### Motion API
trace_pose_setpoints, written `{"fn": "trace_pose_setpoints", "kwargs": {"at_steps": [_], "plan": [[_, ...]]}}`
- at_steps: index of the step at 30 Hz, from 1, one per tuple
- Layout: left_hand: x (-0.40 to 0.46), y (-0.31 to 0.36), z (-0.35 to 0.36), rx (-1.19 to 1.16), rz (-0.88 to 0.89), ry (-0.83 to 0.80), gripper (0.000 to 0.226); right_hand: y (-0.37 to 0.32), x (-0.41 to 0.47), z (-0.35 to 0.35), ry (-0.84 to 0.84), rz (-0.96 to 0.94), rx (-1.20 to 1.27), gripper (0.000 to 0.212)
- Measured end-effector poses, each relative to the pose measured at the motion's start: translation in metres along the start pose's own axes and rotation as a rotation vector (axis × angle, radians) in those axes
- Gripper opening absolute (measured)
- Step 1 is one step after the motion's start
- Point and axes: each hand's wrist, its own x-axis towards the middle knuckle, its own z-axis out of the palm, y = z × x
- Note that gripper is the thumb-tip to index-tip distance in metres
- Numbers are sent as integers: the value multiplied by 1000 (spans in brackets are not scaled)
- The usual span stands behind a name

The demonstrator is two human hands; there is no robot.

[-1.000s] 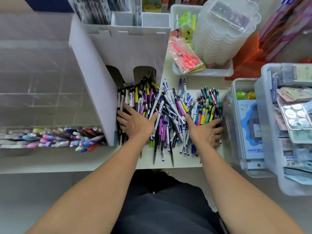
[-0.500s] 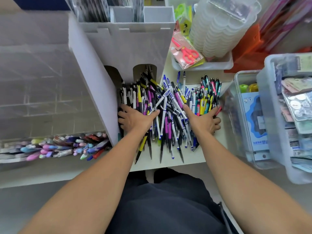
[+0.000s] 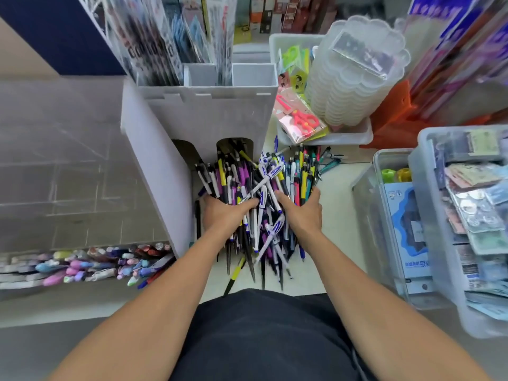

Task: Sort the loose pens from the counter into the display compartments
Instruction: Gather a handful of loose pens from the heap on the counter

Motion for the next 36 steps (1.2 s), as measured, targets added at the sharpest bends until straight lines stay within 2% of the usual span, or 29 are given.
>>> {"fn": "trace_pose_setpoints", "kwargs": {"at_steps": [3, 5, 7, 11, 14, 15, 17, 19, 20, 25, 31, 36], "plan": [[6, -3, -4, -17, 48, -43, 120, 3, 2, -2, -61, -15, 90, 97], [15, -8, -2, -25, 65, -106, 109, 2, 0, -1, -124, -21, 150, 81], [17, -7, -3, -9, 71, -160, 98, 4, -1, 0, -179, -28, 174, 73], [9, -5, -11, -28, 101, -237, 87, 4, 1, -8, -346, 6, 131, 98], [5, -7, -18, -41, 71, -180, 89, -4, 7, -29, -431, 47, 17, 111], [4, -7, -20, -25, 69, -164, 94, -8, 12, -37, -399, 48, -2, 109], [1, -6, -29, 53, 94, -134, 100, -14, 25, -54, -223, 20, -33, 104], [-1, -4, -36, 151, 153, -68, 109, -20, 43, -66, 2, -99, -137, 92], [-2, -3, -38, 185, 179, -39, 112, -22, 54, -69, 57, -163, -223, 86], [-10, 1, -32, 254, 245, 23, 117, -41, 98, -61, -55, -101, -497, 84], [-7, -4, -24, 226, 157, 13, 129, -54, 111, -49, -96, -58, -662, 90], [-2, -2, -23, 226, 132, 17, 130, -24, 86, -36, -137, -279, -714, 78]]}}
